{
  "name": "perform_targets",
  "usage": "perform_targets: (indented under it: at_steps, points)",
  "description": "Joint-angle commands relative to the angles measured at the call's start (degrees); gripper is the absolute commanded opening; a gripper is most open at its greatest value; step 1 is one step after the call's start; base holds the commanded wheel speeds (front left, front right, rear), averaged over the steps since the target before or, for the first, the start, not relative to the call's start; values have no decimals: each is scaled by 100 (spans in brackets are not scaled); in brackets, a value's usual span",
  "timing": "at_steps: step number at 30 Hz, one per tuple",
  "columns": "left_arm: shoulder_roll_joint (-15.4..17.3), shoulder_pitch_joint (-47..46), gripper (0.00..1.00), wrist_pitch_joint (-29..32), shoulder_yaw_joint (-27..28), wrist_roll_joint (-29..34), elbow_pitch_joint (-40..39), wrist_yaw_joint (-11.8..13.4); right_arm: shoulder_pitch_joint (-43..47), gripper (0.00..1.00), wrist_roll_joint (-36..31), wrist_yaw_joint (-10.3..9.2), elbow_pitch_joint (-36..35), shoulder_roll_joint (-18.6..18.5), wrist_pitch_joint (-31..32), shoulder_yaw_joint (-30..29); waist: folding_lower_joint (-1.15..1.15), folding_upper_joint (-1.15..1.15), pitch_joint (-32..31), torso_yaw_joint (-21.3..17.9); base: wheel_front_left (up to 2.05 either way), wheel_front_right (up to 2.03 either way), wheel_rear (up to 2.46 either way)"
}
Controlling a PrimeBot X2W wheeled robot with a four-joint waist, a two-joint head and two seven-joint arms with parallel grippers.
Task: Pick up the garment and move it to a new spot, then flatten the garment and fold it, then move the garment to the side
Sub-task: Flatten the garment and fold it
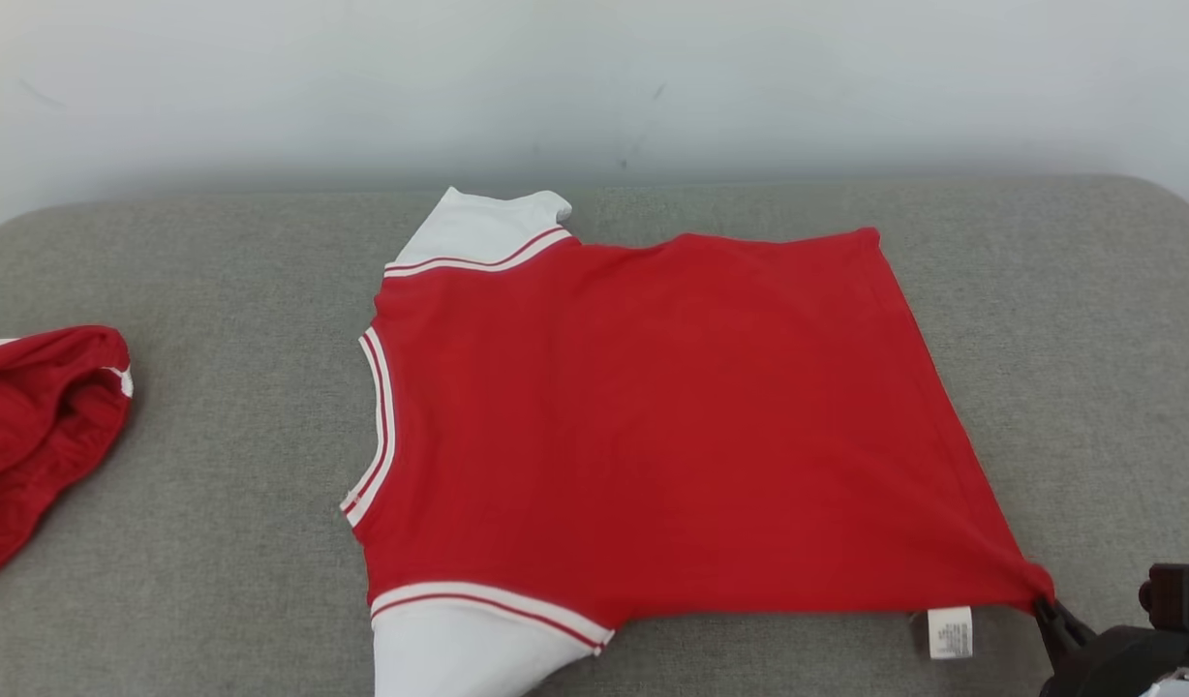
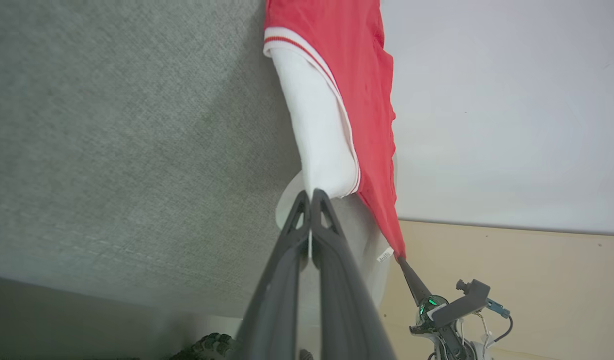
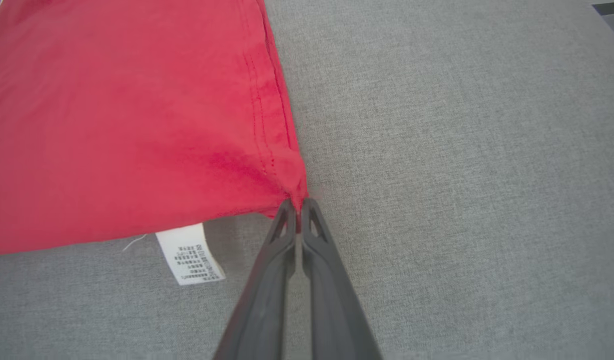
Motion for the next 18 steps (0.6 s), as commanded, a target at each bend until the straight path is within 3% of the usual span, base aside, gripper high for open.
perform_targets:
  at_steps: [1,7,14,18]
  points:
    - [33,79,0,12,22,21,-3,40,61,0,-13,6,-16,18,14,-32,0,0,-4,-11,0,0,0]
    - [24,16,0,-35,142,-102,-203,-29,74,0,167,6,-103,75,-32,81,0,0,-1,-35,0,0,0]
    - [-133,-748,0,-157,-59,203,-63,-157,-223,0,87,6,-119,-15,-284,176,0,0,-1,-23,0,0,0]
    - [-342,-1388,0,-476,11,539,211,46,-476,0,164,6,-45,-72,-415,277,0,0,11,-28,0,0,0]
